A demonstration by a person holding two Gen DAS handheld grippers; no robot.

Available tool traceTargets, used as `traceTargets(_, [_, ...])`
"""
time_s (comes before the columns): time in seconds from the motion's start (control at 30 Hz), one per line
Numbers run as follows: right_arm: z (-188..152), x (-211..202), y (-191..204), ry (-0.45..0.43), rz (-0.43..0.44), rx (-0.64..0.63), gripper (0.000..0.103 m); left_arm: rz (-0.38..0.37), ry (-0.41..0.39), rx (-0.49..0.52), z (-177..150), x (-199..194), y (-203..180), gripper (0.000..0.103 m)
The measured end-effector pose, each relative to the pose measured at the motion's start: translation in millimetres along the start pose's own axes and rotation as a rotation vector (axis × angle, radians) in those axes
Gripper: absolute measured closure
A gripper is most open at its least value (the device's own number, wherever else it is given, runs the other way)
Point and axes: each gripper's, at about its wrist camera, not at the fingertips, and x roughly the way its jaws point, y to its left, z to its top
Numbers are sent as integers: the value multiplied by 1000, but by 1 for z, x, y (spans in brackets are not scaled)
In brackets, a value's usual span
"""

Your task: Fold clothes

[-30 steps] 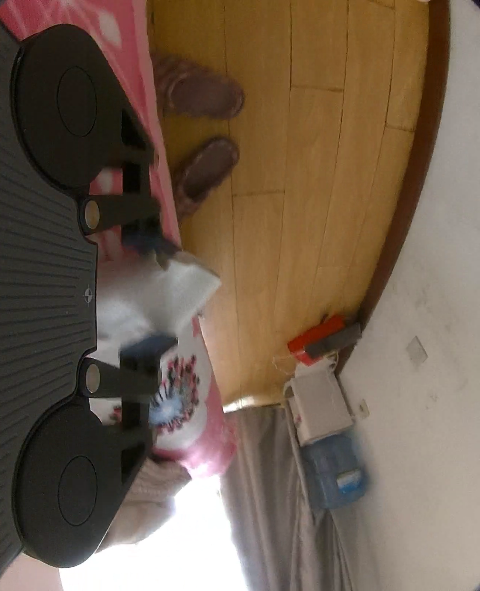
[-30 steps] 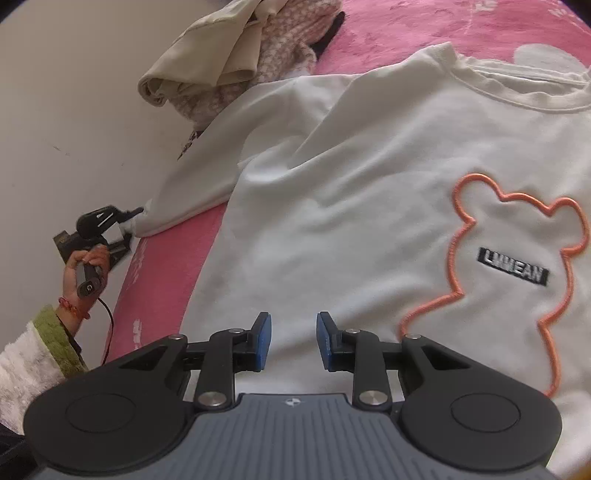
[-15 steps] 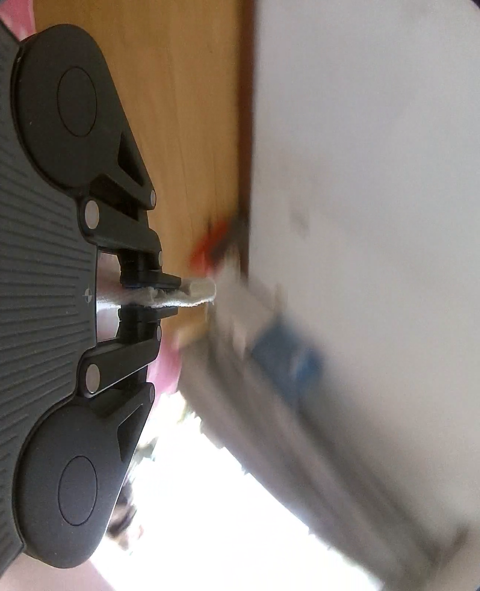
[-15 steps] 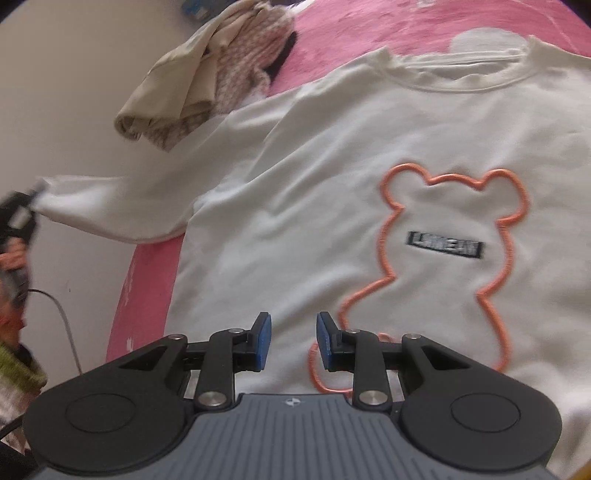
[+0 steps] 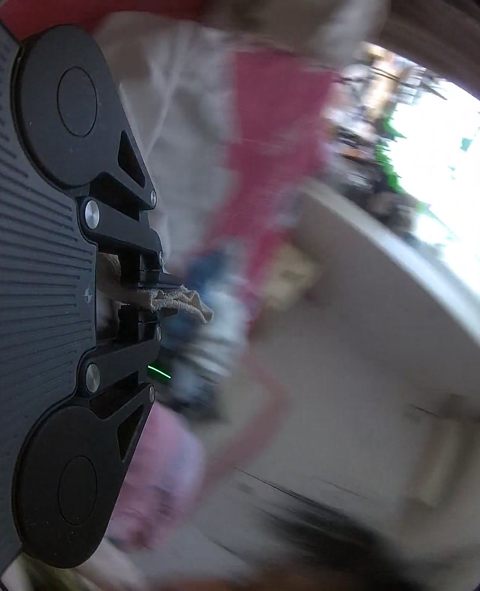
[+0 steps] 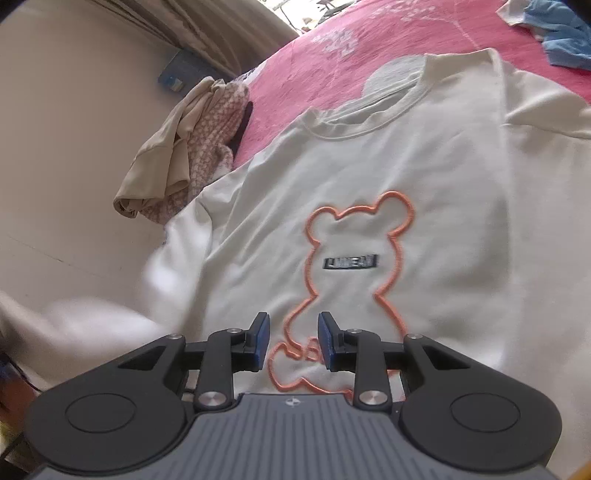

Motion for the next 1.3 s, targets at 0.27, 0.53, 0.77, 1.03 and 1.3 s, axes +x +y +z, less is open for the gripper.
traceTargets(0.27, [8,10,34,92,29,-115,66,95,369,173,-97,57,11,97])
traceTargets(0.53, [-1,54,87,292,51,-245,66,115,464,341,-146,62,-2,94])
traceTargets(0.77, [-62,78,69,430,55,-153,64,12,558,249,-153,43,-4,66])
traceTargets(1.03, [-88,80,47,495,106,-16,62,154,506,-78,-144,-6,51,65])
traceTargets(1.3, [-95,80,54,500,107,-45,62,205,443,-351,-150,6,88,64])
